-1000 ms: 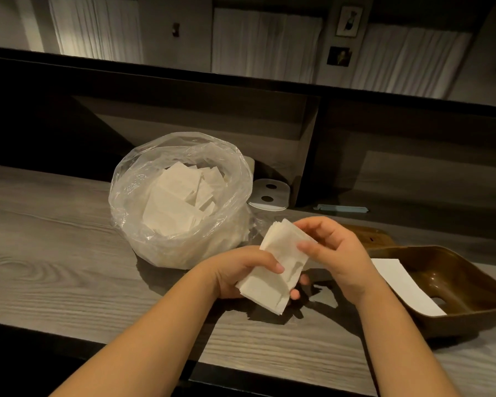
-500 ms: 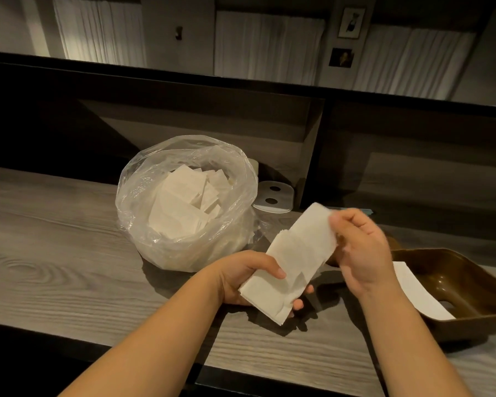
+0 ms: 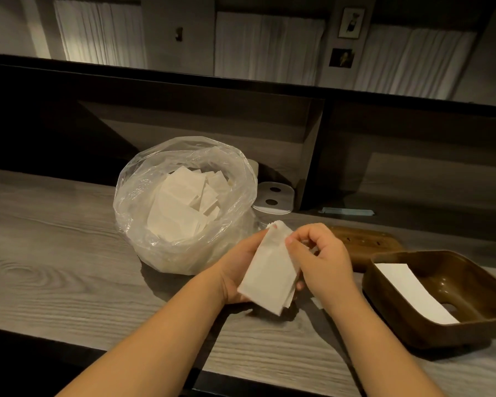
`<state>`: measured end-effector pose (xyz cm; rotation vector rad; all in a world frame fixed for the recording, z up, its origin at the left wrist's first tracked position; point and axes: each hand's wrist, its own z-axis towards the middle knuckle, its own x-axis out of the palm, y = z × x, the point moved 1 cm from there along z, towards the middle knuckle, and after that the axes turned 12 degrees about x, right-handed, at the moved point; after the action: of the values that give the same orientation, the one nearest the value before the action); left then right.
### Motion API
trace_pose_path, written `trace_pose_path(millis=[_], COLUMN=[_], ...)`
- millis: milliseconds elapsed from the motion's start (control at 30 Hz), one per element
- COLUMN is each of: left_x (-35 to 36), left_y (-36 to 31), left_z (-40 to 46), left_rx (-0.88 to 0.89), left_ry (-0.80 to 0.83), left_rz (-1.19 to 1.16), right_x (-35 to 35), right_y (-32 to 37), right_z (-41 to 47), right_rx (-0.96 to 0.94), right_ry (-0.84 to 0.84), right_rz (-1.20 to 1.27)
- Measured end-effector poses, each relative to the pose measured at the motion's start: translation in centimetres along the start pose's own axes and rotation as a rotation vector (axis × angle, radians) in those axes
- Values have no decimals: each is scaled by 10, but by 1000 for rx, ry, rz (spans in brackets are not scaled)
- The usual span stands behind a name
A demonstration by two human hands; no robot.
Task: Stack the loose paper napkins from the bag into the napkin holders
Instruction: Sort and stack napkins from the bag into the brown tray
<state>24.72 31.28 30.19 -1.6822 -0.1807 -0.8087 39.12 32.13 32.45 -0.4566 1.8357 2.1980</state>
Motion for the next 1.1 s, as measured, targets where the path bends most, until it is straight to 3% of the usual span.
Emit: trace_pose_path(millis=[233, 467, 533, 700, 833, 900, 967, 1033, 1100], left_x=[-7, -7, -8, -9, -16, -16, -12, -10, -11], left_y=[0, 2, 1, -2, -5, -7, -9, -9, -9], left_z=[2, -2, -3, -5, -7, -8, -4, -1, 0], left_rx=[-55, -23, -24, -64, -93, -31, 121, 321, 453], left_ry=[-3, 143, 159, 295, 314, 240, 18, -275, -423], left_rz=[10, 29, 32, 96, 121, 165, 306, 593, 821], right_x=[6, 5, 2, -14, -26, -32, -34, -31, -26], right_y=[-6, -7, -6, -2, -3, -6, -11, -18, -24], right_z=[8, 10, 10, 6, 5, 8, 13, 18, 19], right_rx=[-7, -14, 2, 148, 166, 172, 199, 232, 235], right_ry=[-143, -137, -45, 408, 443, 350, 207, 103, 82], right_rz=[-50, -29, 23, 7, 48, 137, 228, 269, 257])
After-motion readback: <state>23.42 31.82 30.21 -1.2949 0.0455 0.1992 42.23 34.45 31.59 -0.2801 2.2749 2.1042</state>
